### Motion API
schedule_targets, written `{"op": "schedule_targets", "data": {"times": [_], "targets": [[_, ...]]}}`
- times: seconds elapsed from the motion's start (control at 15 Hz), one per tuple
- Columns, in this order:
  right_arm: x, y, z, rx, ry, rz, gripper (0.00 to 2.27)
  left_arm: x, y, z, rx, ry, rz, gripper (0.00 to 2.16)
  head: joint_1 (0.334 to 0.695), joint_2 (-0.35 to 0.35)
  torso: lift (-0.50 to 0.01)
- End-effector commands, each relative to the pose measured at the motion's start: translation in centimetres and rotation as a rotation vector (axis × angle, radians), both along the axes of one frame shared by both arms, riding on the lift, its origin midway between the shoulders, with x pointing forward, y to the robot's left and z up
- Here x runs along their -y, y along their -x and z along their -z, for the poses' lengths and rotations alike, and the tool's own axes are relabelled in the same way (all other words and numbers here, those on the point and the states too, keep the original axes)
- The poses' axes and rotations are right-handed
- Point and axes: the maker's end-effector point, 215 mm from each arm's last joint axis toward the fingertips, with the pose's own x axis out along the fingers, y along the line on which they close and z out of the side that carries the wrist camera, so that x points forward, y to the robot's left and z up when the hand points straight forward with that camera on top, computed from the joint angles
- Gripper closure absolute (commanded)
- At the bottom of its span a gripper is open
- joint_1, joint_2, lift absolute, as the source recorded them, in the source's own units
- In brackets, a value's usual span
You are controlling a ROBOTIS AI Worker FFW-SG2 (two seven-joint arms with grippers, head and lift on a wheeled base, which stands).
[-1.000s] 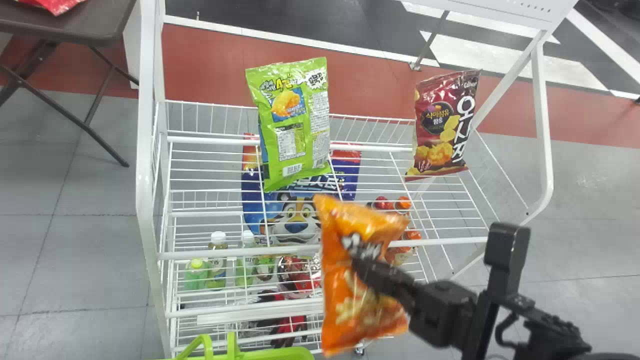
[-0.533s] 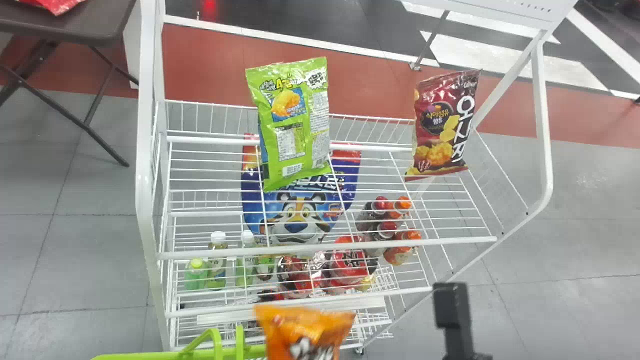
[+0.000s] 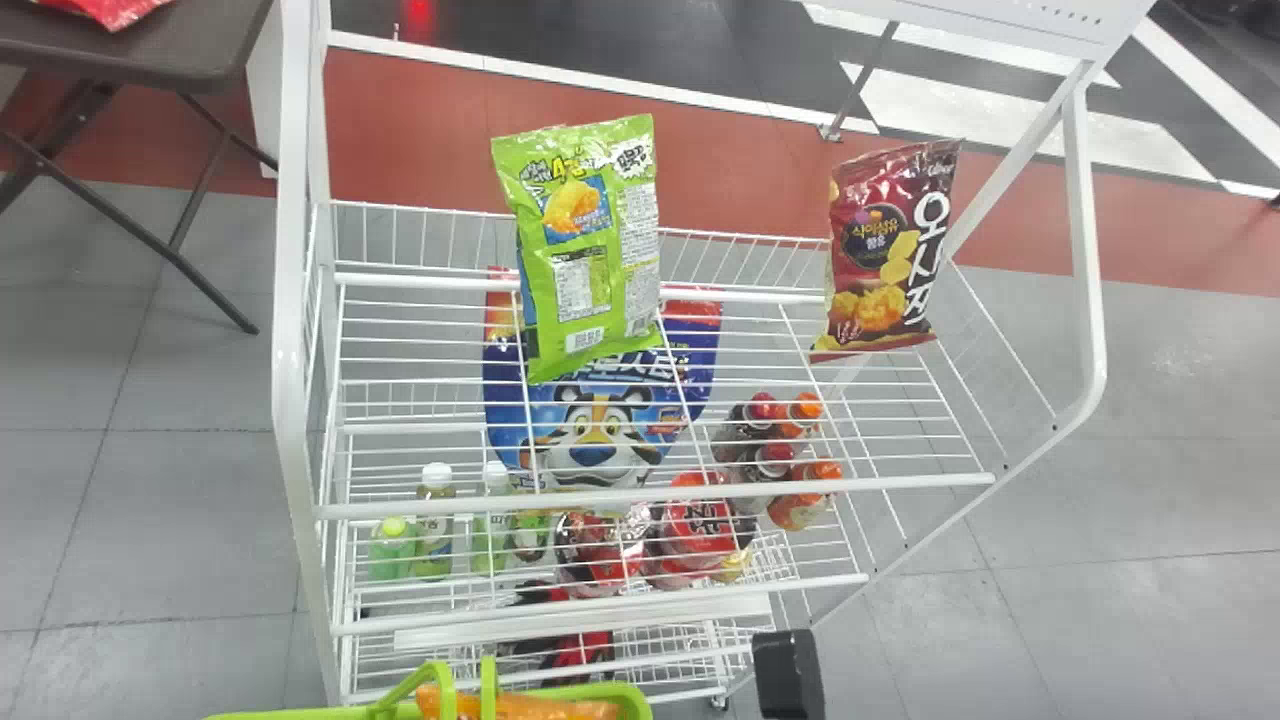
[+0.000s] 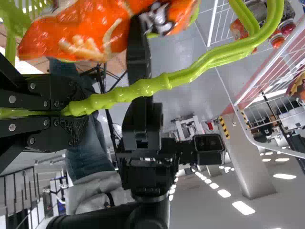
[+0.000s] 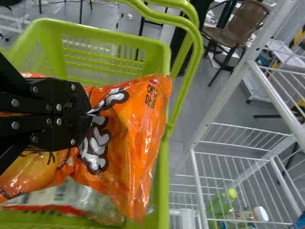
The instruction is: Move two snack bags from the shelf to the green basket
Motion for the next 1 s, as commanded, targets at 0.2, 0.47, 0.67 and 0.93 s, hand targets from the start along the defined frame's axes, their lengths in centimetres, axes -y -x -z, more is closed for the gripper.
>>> {"op": "schedule_targets", "data": {"times": [0.2, 0.47, 0.67, 0.93], "targets": [[0.1, -1.2, 3.6, -0.036, -0.01, -0.001, 1.7, 0.0, 0.0, -0.3, 0.0, 0.0, 0.003, 2.13, 0.695, -0.35, -0.012], [1.4, 3.3, 1.3, -0.185, -0.008, -0.034, 0.03, 0.1, 0.4, -0.5, 0.0, 0.005, 0.003, 2.13, 0.695, -0.35, -0.012], [2.4, 4.4, -2.7, -0.195, -0.041, -0.038, 0.06, 0.3, 0.8, -0.7, -0.002, 0.009, 0.009, 2.13, 0.695, -0.35, -0.012], [6.0, -2.3, -6.4, 0.06, -0.001, 0.066, 0.08, 0.6, 1.8, -0.9, -0.002, 0.002, 0.025, 2.13, 0.695, -0.35, -0.012]]}}
